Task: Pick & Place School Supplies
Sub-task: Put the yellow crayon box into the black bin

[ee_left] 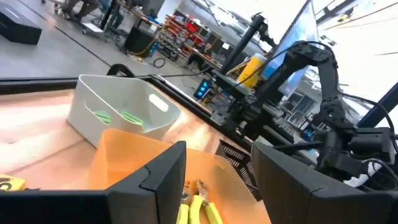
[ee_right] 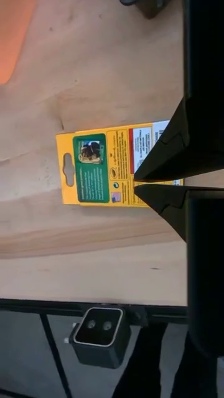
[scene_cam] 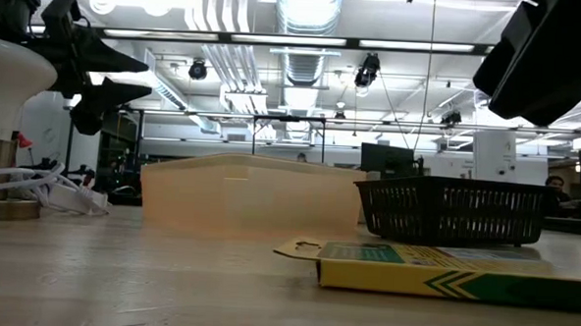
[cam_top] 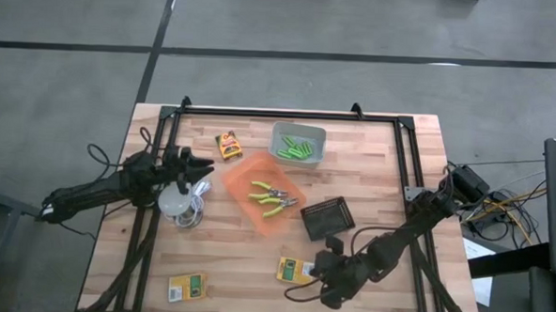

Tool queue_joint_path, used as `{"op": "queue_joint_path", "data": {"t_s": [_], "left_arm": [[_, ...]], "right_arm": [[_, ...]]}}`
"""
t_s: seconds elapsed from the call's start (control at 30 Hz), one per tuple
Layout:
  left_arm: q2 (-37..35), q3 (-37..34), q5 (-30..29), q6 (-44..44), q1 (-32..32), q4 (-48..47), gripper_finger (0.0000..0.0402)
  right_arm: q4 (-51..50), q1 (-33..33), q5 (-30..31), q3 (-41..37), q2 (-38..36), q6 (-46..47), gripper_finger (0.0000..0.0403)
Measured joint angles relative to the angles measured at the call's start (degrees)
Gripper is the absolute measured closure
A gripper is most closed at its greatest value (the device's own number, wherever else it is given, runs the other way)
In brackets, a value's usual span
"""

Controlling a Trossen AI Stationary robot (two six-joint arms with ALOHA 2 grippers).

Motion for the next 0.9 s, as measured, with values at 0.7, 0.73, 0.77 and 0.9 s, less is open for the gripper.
{"op": "queue_joint_path", "data": {"t_s": [0.7, 0.73, 0.77, 0.9], "left_arm": [[8.2, 22.6, 1.6, -19.8, 0.0, -7.8, 0.0215], [9.3, 24.3, 2.3, -21.9, -0.1, -8.3, 0.0215], [10.4, 25.9, 2.8, -23.7, -0.2, -8.2, 0.0215], [15.3, 30.6, 5.1, -25.4, -1.5, -8.1, 0.0215]], "right_arm": [[-1.2, -3.7, 0.1, -0.8, 0.1, -7.2, 0.0385], [-1.2, -3.8, 0.1, -0.8, 0.1, -8.1, 0.0385], [-1.2, -4.0, 0.1, -0.8, 0.1, -8.9, 0.0385], [-1.2, -4.2, 0.1, -1.2, 0.1, -10.2, 0.0385]]}}
